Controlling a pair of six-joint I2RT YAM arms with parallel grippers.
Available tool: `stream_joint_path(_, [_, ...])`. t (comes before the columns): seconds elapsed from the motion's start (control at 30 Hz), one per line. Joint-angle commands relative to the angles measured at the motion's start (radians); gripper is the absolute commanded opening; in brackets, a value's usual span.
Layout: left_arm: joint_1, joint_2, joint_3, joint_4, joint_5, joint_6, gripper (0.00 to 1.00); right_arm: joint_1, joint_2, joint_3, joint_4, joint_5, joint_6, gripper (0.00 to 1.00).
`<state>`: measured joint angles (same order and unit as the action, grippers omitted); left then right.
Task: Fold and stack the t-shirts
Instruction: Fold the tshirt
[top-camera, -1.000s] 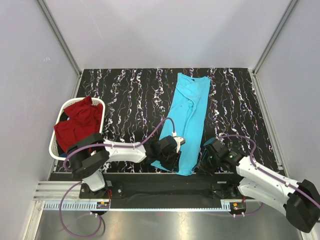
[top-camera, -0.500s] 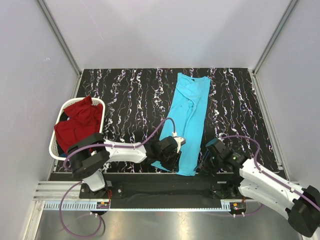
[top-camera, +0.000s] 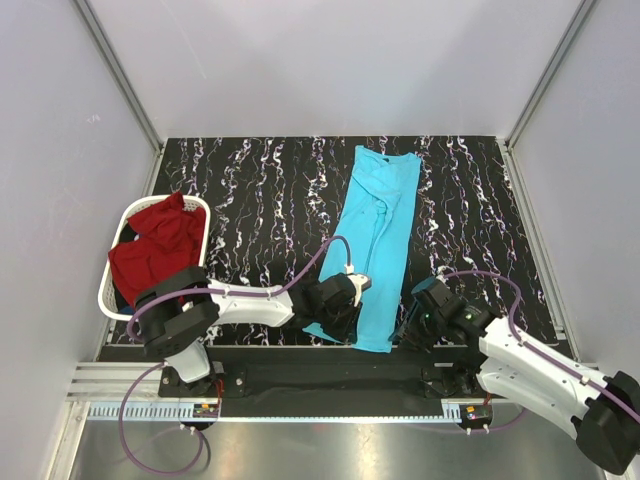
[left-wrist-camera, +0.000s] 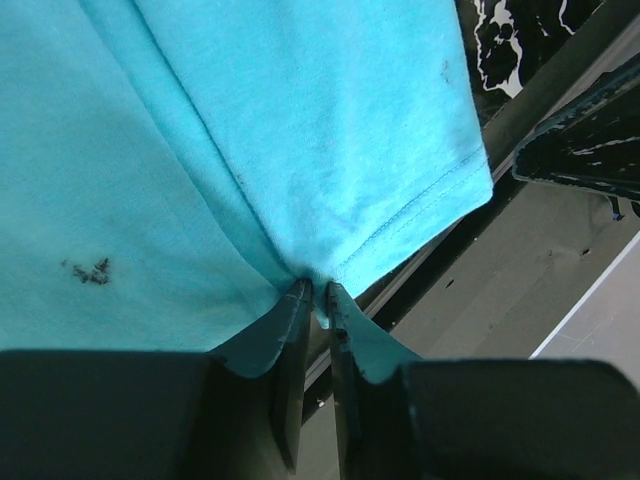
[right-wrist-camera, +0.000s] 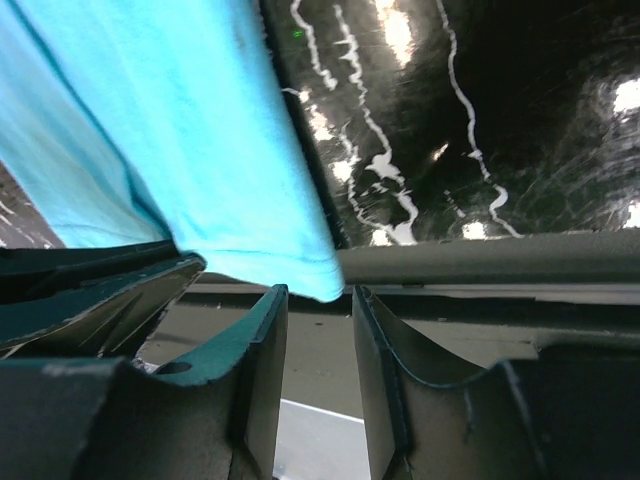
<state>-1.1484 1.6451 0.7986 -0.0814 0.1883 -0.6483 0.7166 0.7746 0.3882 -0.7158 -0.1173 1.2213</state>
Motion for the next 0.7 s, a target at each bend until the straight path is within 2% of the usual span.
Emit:
stream_joint_path(0.0, [-0.010,0.013,0.016,-0.037,-0.044,0.012,0.17,0.012,0.003,-0.031,0.042,0.007,0.021,0.40])
stream_joint_path(0.13, [-0.014,0.005,0.024,-0.038,-0.041,0.003,0.00,0.012,0.011,-0.052,0.070,0.004,0.023,0.40])
stream_joint_path(0.43, [-0.024,-0.071,0.057,-0.103,-0.082,-0.017,0.00,0.014,0.000,-0.068,0.096,0.001,0.027,0.40])
stream_joint_path(0.67, [-0.024,-0.050,0.054,-0.107,-0.108,-0.028,0.00,0.018,0.005,-0.086,0.159,-0.013,0.030,0.40])
